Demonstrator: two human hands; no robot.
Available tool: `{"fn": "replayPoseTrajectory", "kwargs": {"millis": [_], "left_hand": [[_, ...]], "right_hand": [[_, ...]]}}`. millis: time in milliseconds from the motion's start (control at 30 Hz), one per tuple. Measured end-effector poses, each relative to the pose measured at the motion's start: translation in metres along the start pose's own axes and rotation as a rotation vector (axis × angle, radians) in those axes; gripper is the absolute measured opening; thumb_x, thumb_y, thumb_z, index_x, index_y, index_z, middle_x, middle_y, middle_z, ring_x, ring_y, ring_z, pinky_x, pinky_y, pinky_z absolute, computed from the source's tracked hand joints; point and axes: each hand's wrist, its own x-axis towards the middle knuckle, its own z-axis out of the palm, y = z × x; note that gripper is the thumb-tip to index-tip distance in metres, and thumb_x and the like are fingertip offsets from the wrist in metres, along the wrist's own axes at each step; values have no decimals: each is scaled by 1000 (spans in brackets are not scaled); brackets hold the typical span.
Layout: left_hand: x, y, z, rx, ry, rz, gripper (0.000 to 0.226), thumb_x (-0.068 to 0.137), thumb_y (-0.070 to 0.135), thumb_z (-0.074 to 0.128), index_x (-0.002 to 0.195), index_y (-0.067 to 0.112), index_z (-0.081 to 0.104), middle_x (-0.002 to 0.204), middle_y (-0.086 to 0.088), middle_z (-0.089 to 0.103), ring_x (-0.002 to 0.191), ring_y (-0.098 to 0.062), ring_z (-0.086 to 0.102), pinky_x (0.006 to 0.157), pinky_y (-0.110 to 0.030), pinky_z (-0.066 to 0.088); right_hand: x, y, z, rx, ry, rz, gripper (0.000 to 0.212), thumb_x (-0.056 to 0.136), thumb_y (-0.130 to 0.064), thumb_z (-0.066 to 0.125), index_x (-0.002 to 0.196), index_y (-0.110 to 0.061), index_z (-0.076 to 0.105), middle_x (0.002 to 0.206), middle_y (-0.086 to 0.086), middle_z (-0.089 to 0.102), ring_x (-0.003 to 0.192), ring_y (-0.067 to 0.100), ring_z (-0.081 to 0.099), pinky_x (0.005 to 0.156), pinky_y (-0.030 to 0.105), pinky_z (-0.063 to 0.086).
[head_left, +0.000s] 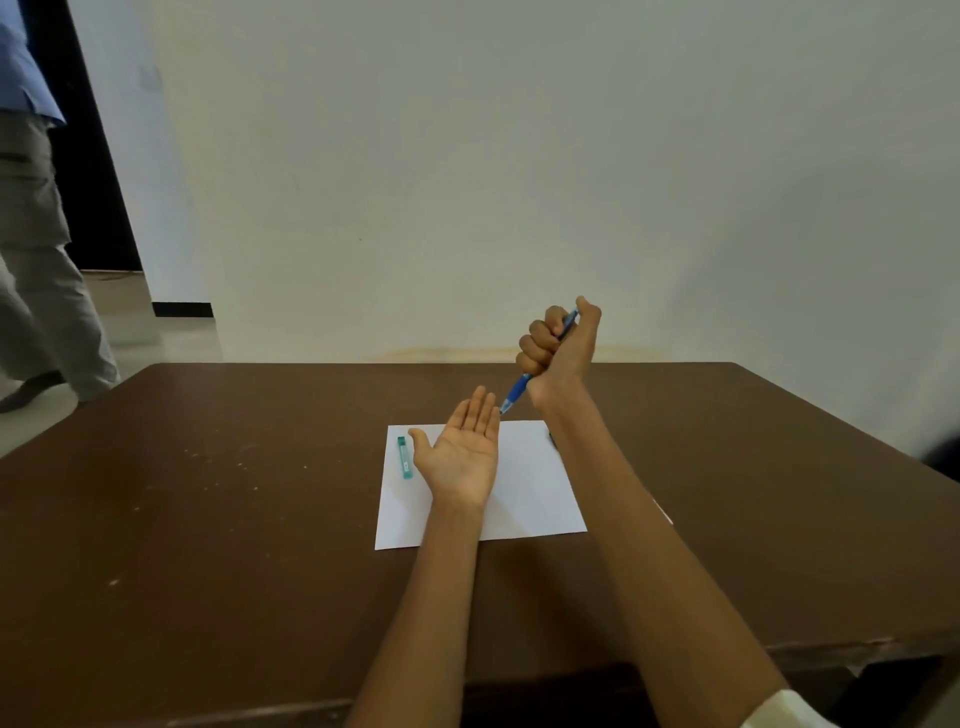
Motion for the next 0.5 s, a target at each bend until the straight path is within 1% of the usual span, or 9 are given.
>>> {"fn": "replayPoseTrajectory", "kwargs": {"millis": [200,367,500], "left_hand": [[1,-6,-2,12,36,-25,79,93,59,19,143,-1,24,148,-22,31,137,-38,30,114,-43,21],[3,-7,-6,27,45,-30,79,93,60,19,144,-1,21,148,-22,30,137,-38,29,114,-43,21],[6,-9,-8,13,43,-35,80,93,60,19,145,-1,19,150,-22,28,138,-37,27,114,-43,18]], "right_hand": [[0,7,5,-76,-55,1,50,93,-48,32,51,-21,26,38,-10,22,33,5,13,35,12,11],[-2,8,9,-175,-64,-17,43,94,-36,30,53,-22,26,41,-10,22,36,6,13,35,13,13],[-3,11,15,-229,-73,-26,45,96,-37,30,53,-22,26,41,-10,22,35,5,13,36,14,12]]}}
